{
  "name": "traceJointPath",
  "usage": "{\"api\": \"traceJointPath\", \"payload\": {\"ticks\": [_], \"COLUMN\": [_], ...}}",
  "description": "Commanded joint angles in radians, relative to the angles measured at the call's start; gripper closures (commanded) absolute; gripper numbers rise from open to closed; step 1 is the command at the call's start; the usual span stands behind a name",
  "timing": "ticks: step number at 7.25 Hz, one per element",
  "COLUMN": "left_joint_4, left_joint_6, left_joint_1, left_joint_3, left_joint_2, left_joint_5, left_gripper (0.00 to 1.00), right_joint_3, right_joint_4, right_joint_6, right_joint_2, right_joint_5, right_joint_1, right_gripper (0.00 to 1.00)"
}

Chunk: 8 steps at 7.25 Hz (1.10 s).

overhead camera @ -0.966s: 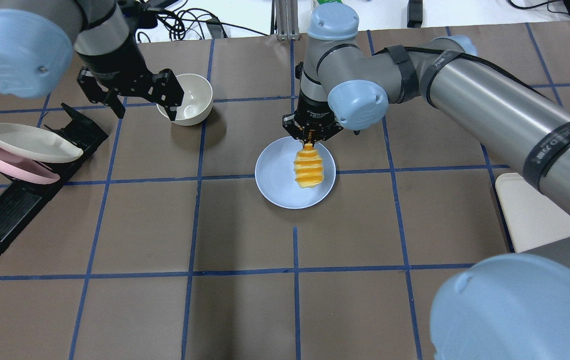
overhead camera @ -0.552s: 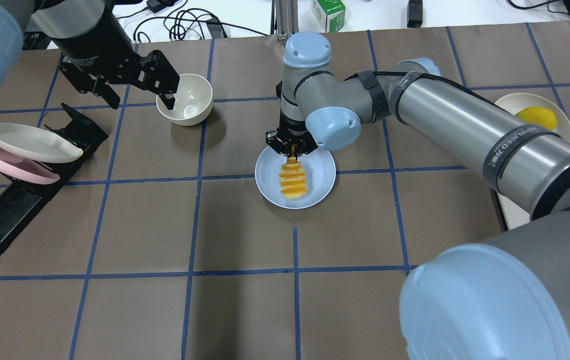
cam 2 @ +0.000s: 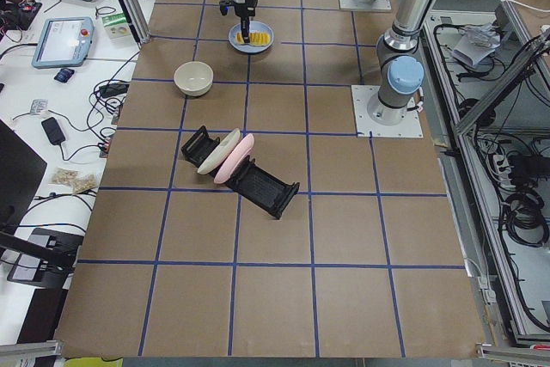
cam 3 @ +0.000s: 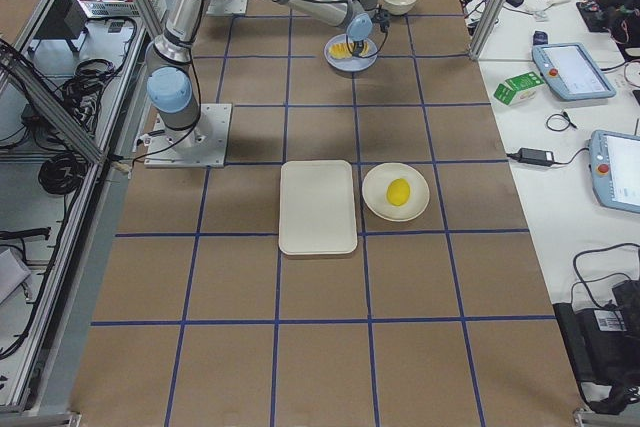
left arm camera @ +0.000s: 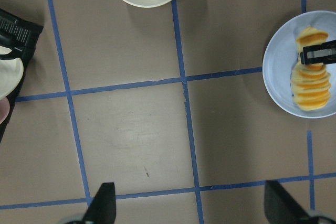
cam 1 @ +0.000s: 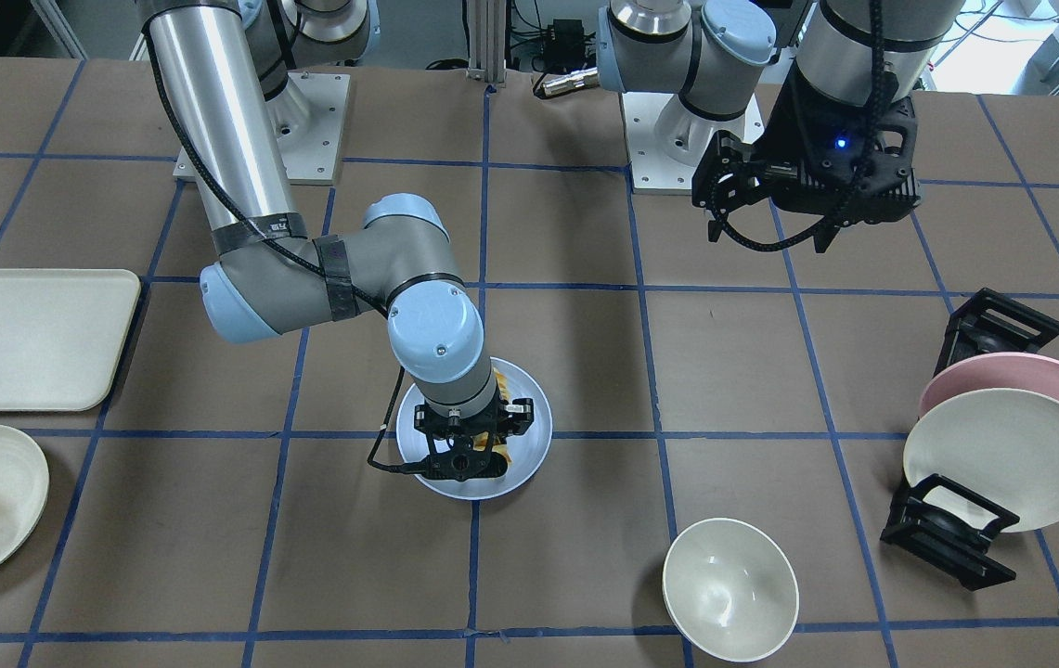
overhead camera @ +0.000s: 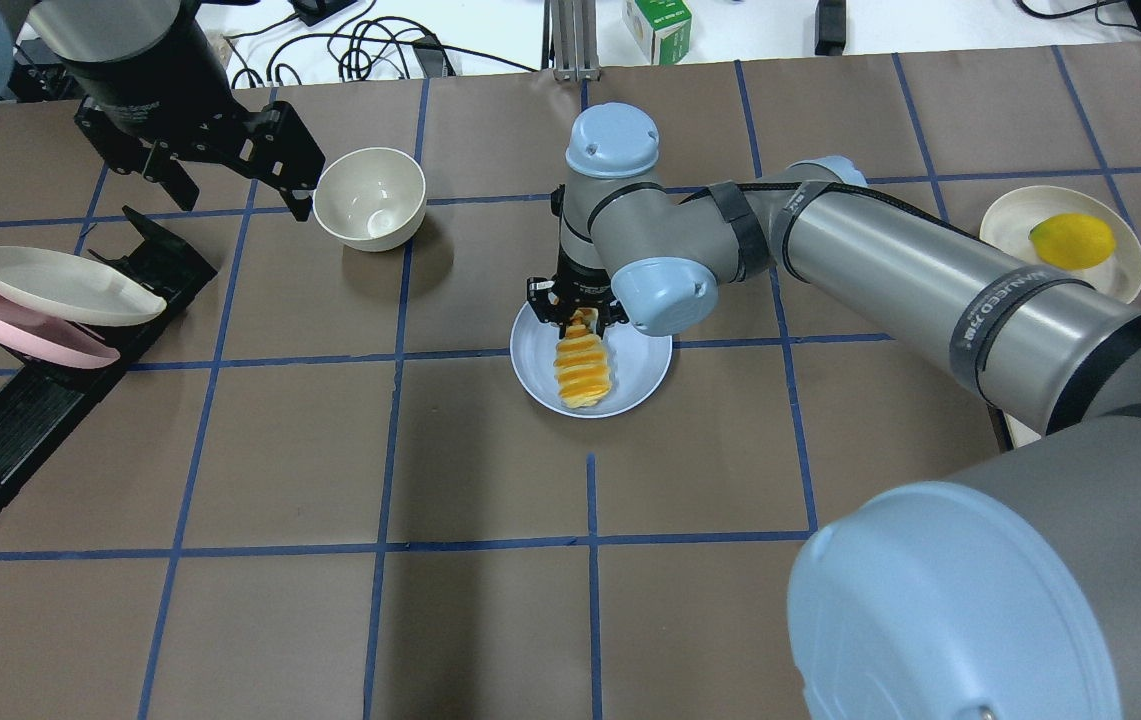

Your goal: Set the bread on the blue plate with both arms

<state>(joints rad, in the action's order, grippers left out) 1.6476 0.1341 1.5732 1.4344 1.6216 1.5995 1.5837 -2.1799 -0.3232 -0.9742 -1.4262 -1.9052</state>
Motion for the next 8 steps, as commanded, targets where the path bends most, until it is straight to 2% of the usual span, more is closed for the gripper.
{"api": "traceJointPath", "payload": {"ticks": [1, 3, 4, 5, 6, 8], "left_joint_4": [-0.005, -0.006, -0.008, -0.009, -0.009, -0.015], "left_joint_6": [-0.013, -0.014, -0.014, -0.014, -0.014, -0.016], "left_joint_1": [0.007, 0.011, 0.011, 0.011, 0.013, 0.013], "left_joint_3": [0.006, 0.024, 0.041, 0.044, 0.044, 0.044], "left_joint_2": [0.006, 0.0, -0.012, -0.017, -0.012, -0.012], "left_joint_5": [-0.032, -0.033, -0.032, -0.029, -0.027, -0.032], "left_gripper": [0.0, 0.0, 0.0, 0.0, 0.0, 0.0], "right_joint_3": [0.002, 0.005, -0.001, -0.002, -0.008, -0.01], "right_joint_4": [-0.009, 0.014, 0.096, 0.156, 0.257, 0.371], "right_joint_6": [-0.004, -0.004, -0.002, 0.009, 0.019, 0.12], "right_joint_2": [-0.014, -0.082, -0.143, -0.209, -0.274, -0.397], "right_joint_5": [-0.052, -0.063, -0.072, -0.124, -0.126, -0.125], "right_joint_1": [-0.002, 0.001, 0.027, 0.072, 0.146, 0.263], "right_gripper": [0.0, 0.0, 0.0, 0.0, 0.0, 0.0]}}
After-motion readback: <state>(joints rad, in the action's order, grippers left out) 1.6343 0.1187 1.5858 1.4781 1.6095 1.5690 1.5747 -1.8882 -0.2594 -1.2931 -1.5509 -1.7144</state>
